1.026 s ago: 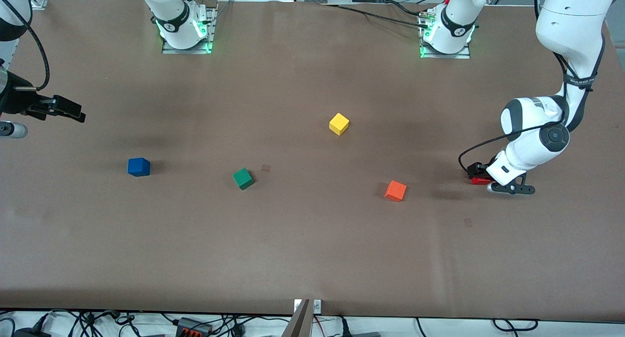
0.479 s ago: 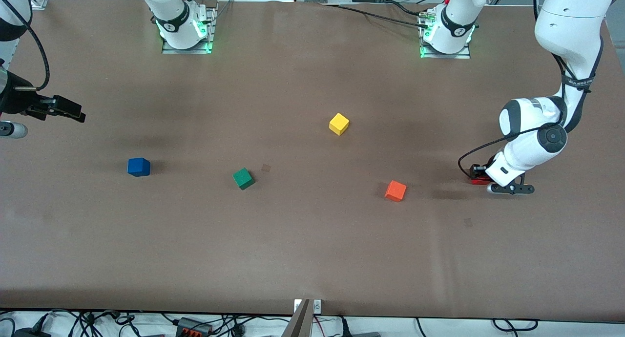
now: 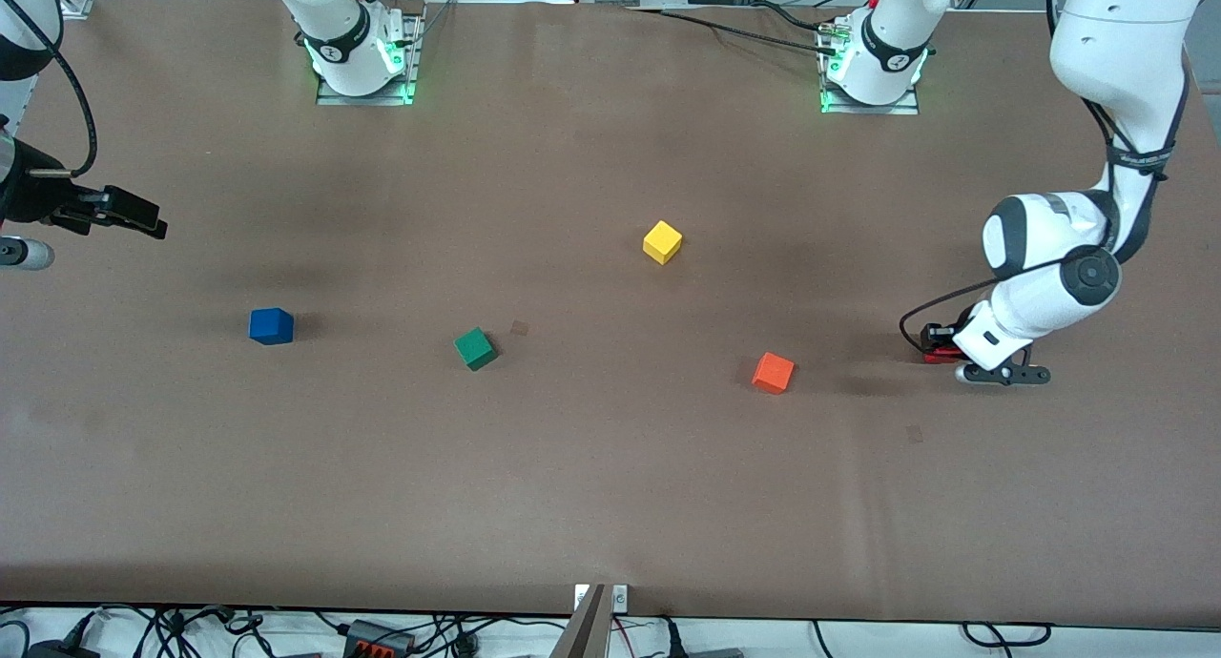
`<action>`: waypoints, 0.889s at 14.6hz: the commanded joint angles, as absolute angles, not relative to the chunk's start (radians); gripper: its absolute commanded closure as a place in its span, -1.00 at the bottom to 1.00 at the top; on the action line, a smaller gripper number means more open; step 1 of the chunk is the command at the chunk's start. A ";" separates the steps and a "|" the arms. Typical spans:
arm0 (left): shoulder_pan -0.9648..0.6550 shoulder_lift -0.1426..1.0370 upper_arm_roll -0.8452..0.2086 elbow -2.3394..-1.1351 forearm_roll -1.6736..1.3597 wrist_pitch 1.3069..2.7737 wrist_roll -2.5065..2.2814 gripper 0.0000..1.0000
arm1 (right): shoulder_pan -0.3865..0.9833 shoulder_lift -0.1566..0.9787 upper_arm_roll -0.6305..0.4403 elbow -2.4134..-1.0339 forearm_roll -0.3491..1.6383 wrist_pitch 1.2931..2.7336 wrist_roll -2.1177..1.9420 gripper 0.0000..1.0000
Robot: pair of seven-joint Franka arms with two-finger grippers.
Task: Pass red block to right arm, stack on blue
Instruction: 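Close the left gripper on the red cube and lift it, then carry the red cube to mid-table while the right gripper reaches toward it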
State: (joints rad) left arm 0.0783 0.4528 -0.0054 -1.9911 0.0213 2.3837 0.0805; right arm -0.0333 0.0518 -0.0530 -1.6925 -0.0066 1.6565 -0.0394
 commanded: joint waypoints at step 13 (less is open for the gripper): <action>0.091 0.310 -0.121 -1.643 -0.525 1.862 0.895 0.62 | -0.031 0.099 -0.040 -1.660 0.110 1.660 -0.040 -1.00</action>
State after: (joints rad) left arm 0.0751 0.3165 -0.1122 -1.6267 -0.3708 1.8746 0.6839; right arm -0.0303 0.0600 -0.0429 -1.6915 0.0569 1.6588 -0.0392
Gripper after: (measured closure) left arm 0.441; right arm 0.000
